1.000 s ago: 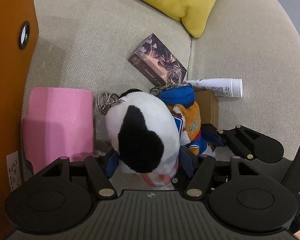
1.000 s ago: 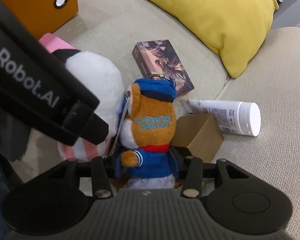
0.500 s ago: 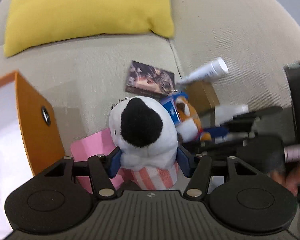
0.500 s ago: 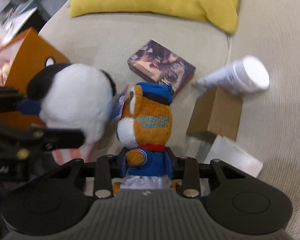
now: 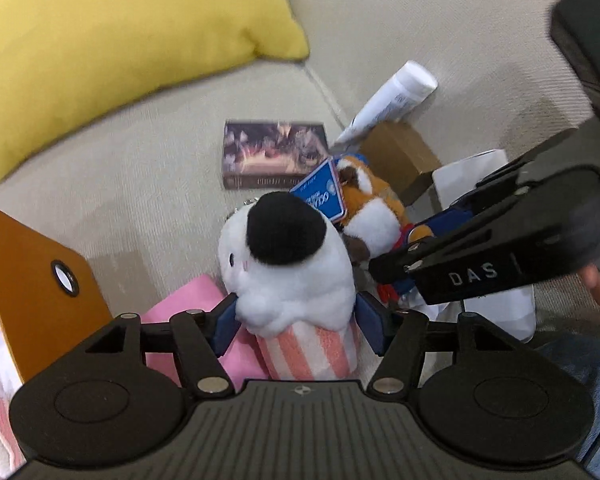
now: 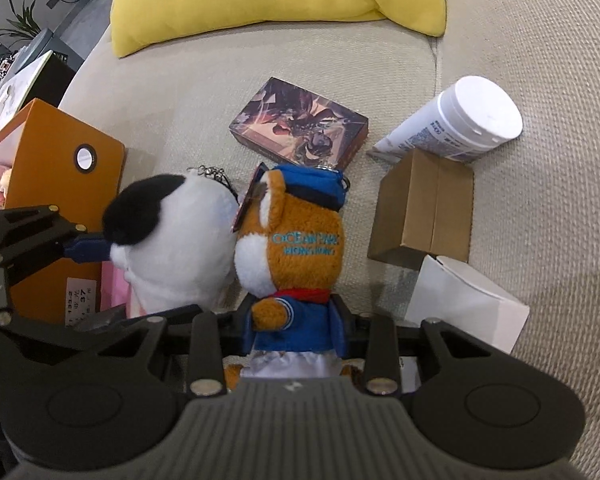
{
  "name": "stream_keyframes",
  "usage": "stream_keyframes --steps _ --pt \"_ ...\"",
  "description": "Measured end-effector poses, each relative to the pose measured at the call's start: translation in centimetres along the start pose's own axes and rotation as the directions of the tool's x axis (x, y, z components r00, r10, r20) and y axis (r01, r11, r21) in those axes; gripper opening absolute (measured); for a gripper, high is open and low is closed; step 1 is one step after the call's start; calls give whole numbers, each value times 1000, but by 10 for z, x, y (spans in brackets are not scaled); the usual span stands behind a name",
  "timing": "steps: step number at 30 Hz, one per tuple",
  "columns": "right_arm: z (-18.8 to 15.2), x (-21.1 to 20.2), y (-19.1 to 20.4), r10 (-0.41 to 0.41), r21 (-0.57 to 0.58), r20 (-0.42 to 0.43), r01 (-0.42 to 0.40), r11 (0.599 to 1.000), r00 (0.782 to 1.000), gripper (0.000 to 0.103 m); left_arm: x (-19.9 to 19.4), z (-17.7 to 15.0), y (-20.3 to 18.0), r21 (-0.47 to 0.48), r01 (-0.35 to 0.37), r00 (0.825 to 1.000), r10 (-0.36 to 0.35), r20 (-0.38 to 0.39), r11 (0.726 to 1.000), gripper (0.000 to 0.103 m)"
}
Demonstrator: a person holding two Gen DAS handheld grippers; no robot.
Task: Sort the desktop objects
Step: 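Lift panda plush with left gripper while right gripper lifts fox plush, then carry panda with left gripper while right gripper carries fox plush toward box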
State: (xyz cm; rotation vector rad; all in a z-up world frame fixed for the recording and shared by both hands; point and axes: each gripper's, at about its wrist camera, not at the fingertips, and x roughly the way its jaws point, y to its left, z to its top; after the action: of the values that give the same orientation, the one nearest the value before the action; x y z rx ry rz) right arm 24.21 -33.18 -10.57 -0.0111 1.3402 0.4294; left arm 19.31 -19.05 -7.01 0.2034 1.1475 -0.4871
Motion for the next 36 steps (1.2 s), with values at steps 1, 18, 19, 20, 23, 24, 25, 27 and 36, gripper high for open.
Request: stream_keyframes --steps 1,18,19,20,23,24,25,27,36 --pt "0 0 0 -3 -4 0 3 1000 1000 38 -3 -4 0 9 -5 999 5 32 1000 74" --pt "1 6 2 -20 -31 9 20 999 1000 39 4 -24 6 -162 23 996 -9 88 987 71" --pt "0 6 3 -21 -35 9 21 999 1000 40 4 -24 7 -164 23 996 -8 90 986 69" --pt "0 7 4 -22 -36 10 23 999 1000 40 4 -24 7 -169 26 996 -10 92 985 68" --pt "0 7 3 -24 -30 15 24 999 1000 39 4 -24 11 -184 37 995 -20 93 982 65" --pt "-1 6 3 -23 -25 17 23 999 1000 38 4 -24 12 -189 40 995 -22 93 981 64" --pt "-1 5 4 -22 -20 19 23 1000 1000 38 2 -24 12 -195 42 995 -24 96 980 63" --pt "-2 0 6 -26 -18 29 27 999 999 37 -2 -24 13 -203 47 994 -26 106 978 63" --pt "-14 -45 11 -25 21 121 22 1000 992 37 -45 -22 17 -214 111 982 -75 172 970 62"
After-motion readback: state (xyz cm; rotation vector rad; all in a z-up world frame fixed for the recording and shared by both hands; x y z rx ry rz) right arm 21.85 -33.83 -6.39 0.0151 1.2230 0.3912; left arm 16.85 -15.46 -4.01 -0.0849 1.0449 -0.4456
